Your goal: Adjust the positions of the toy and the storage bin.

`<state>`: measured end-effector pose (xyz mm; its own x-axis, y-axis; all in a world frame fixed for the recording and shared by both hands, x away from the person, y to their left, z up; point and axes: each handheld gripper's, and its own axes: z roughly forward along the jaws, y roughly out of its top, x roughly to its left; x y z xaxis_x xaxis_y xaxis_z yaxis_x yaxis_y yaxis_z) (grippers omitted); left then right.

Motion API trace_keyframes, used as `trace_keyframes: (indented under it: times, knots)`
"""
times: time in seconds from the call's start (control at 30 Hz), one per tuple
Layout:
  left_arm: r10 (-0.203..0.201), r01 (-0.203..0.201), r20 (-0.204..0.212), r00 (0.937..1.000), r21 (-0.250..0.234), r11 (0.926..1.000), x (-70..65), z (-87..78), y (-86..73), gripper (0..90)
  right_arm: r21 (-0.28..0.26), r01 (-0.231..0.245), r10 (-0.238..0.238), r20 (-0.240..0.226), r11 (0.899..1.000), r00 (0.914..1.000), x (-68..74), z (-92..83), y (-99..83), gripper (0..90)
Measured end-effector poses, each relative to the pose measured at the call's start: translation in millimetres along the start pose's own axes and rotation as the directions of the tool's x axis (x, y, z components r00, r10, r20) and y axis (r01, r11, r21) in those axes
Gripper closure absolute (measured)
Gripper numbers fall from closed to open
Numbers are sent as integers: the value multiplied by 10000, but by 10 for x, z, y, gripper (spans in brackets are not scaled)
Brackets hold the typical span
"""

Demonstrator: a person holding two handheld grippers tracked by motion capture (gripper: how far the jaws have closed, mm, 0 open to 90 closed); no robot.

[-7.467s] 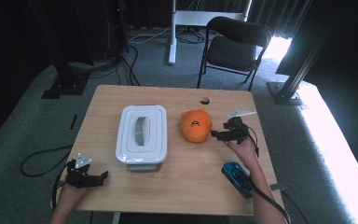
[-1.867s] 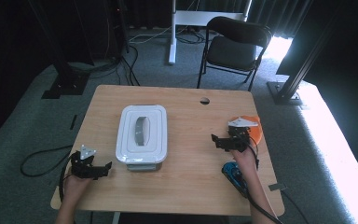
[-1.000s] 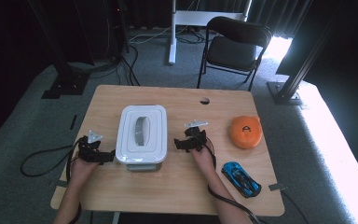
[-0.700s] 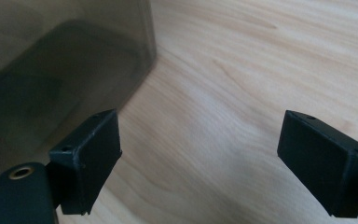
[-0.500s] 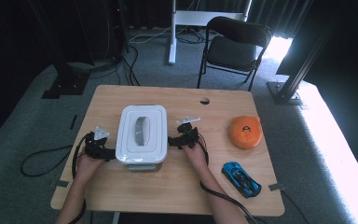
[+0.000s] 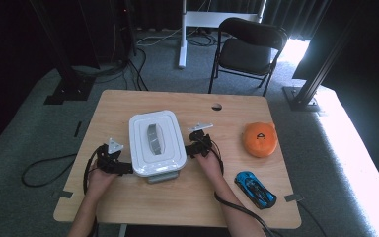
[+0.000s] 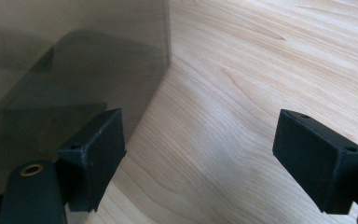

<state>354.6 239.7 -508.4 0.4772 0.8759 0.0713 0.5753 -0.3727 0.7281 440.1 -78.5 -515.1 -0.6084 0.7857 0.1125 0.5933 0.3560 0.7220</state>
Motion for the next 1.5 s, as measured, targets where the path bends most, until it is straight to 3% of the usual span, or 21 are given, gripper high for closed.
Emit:
trace_keyframes:
  times: [0.23, 0.53, 0.67, 0.97, 1.13, 1.17, 1.27, 1.33, 1.4, 1.5]
  knots:
    - [105, -106, -55, 9999, -46, 9999, -111, -46, -15, 13, -57, 51, -52, -269, 10000, 9996, -29, -36, -45, 191]
    - [197, -197, 15, 9998, -128, 9997, -248, -123, -53, 13, 99, 689, -681, -620, 9976, 9957, -38, -134, -99, 201]
    - [305, -303, 198, 9993, -135, 9995, -362, -157, -60, 13, 184, 1101, -1077, -1014, 9938, 9890, -89, -201, -154, 202]
    - [535, -530, 380, 9978, -134, 9985, -535, -175, -91, 12, 315, 1568, -1508, -1423, 9871, 9783, -145, -333, -233, 210]
    - [656, -648, 601, 9960, -158, 9978, -602, -175, -76, 12, 247, 1568, -1512, -1526, 9873, 9766, -186, -371, -274, 212]
    - [776, -758, 894, 9930, -225, 9969, -631, -175, -75, 11, 310, 1527, -1462, -1549, 9878, 9770, -213, -388, -295, 213]
    - [737, -706, 1116, 9910, -312, 9970, -653, -146, -85, 11, 307, 1290, -1230, -1498, 9912, 9810, -271, -404, -323, 200]
    - [647, -621, 1043, 9924, -285, 9977, -636, -109, -107, 11, 315, 1044, -992, -1367, 9940, 9856, -304, -399, -327, 168]
    - [530, -519, 921, 9943, -142, 9985, -598, -73, -127, 11, -70, 829, -831, -1045, 9965, 9910, -336, -396, -332, 169]
    - [406, -399, 804, 9959, -98, 9992, -526, -43, -140, 11, 45, 394, -388, -977, 9992, 9945, -416, -339, -314, 169]
